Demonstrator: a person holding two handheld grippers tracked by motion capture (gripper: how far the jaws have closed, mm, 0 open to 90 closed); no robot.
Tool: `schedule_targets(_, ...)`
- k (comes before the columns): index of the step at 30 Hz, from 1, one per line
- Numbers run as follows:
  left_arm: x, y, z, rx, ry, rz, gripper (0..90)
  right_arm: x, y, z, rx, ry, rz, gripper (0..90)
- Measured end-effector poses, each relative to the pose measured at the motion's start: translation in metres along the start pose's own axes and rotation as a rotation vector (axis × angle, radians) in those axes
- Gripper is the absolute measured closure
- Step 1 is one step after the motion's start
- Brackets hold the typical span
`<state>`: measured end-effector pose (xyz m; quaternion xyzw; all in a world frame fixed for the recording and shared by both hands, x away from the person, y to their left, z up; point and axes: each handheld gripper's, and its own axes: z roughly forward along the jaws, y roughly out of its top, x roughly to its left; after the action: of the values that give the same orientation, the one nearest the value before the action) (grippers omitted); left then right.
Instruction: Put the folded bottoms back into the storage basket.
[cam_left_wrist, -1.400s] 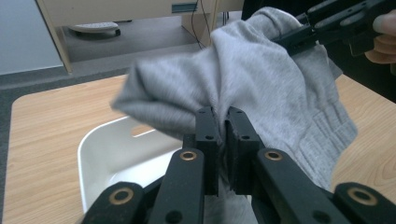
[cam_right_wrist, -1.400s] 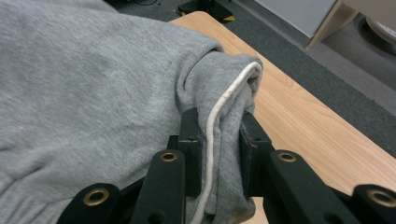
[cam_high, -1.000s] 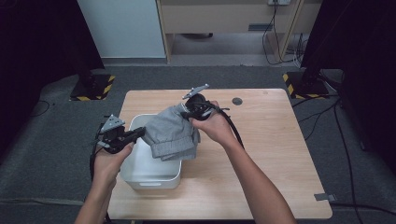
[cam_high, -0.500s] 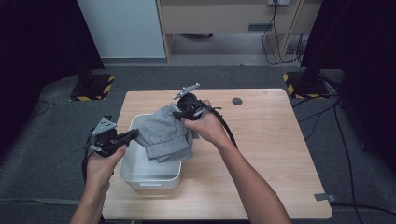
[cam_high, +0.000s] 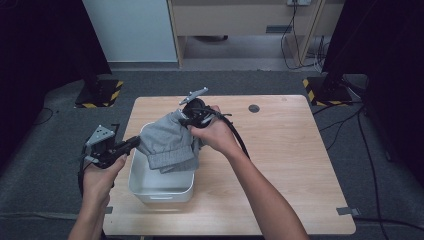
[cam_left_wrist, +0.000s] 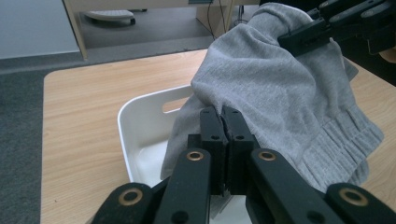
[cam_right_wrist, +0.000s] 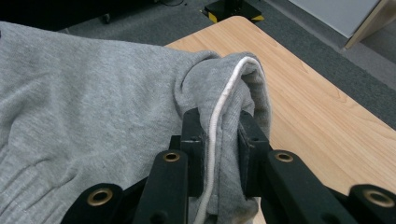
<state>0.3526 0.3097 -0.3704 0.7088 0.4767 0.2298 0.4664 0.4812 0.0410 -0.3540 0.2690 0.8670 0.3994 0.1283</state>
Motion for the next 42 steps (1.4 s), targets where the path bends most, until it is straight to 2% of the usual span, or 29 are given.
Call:
schedule_targets(14,0.013,0.003,-0.017,-0.033,0.024,-0.017,88.4,0.017,0.011,0.006,-0.006,0.022,0.002,76.7)
schedule_targets(42,0.033,-0.004,-0.02,-0.047,0.027,-0.044,88.4,0.042,0.023,0.02,0.01,0.013,0.01,76.6)
